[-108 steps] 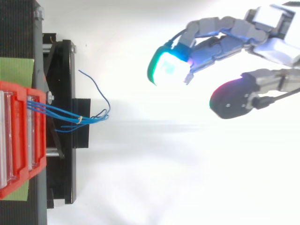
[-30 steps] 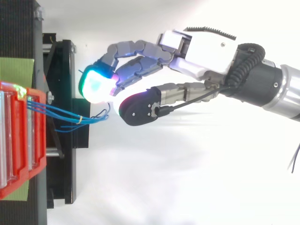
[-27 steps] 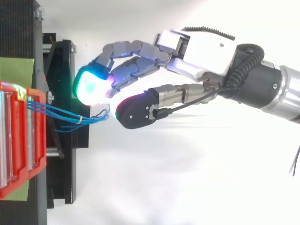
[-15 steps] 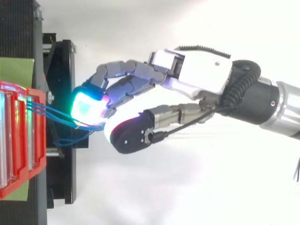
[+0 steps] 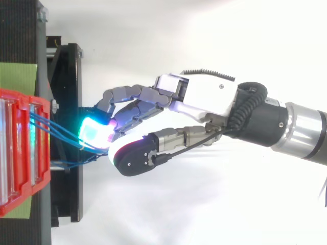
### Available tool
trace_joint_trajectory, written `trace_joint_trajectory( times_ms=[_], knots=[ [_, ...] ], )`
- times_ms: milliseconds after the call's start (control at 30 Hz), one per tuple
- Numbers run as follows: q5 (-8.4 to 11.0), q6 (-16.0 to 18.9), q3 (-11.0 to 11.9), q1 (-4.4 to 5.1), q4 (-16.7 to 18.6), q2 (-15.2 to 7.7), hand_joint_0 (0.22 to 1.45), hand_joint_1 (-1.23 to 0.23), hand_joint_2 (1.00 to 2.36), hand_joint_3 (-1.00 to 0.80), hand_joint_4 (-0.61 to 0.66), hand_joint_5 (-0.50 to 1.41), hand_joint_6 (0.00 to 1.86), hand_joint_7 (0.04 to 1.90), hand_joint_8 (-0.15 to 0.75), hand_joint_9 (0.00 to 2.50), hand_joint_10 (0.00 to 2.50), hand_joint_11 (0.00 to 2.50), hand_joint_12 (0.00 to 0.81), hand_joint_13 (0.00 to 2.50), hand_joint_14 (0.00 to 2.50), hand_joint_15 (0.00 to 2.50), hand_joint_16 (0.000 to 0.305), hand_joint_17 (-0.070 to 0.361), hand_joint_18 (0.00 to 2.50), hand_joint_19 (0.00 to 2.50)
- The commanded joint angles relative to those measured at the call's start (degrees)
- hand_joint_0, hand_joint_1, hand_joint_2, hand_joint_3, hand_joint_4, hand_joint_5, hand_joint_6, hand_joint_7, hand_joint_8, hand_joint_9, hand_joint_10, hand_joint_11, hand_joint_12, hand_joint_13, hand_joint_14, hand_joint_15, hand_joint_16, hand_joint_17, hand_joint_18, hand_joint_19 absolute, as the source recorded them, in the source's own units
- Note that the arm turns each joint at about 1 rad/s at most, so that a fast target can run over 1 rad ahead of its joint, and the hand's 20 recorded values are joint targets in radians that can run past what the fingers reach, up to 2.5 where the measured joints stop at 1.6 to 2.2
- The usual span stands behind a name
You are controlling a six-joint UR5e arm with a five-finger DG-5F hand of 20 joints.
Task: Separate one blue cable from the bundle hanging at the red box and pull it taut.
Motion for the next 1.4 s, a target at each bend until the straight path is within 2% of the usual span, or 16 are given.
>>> trace_joint_trajectory(
  times_ms=[0,300,533,733,1100,1367],
  knots=[
    [-0.25,0.21,0.37,-0.09,-0.76,-0.07,0.56,-0.48,1.00,-0.47,0.26,-0.19,0.50,0.97,0.303,0.70,0.02,0.71,0.366,0.69,0.02,0.52,0.054,0.121,0.52,0.59],
    [-0.34,-0.31,0.37,0.00,0.47,0.02,0.56,-0.48,1.00,-0.47,0.26,-0.18,0.50,0.97,0.303,0.72,0.02,0.72,0.370,0.71,0.02,0.52,0.053,0.120,0.52,0.59],
    [-0.61,-0.93,2.04,0.26,0.30,-0.07,0.57,-0.48,1.00,-0.47,0.27,-0.18,0.50,0.98,0.302,0.73,0.02,0.71,0.371,0.72,0.02,0.52,0.053,0.119,0.53,0.58],
    [-2.01,-1.28,2.66,0.26,0.04,0.46,0.58,-0.49,1.00,-0.46,0.27,-0.18,0.50,0.99,0.302,0.73,0.02,0.71,0.370,0.72,0.02,0.52,0.053,0.119,0.53,0.58],
    [-1.57,-4.36,2.66,0.35,0.12,1.25,0.60,-0.53,1.01,-0.45,0.25,-0.16,0.50,1.05,0.302,0.75,0.02,0.72,0.360,0.74,0.02,0.51,0.052,0.117,0.55,0.57],
    [-1.40,-4.44,2.57,0.35,0.12,1.25,0.63,-0.53,1.01,-0.38,0.22,-0.14,0.50,1.14,0.298,0.80,0.02,0.72,0.355,0.79,0.02,0.53,0.050,0.114,0.57,0.56]
  ],
)
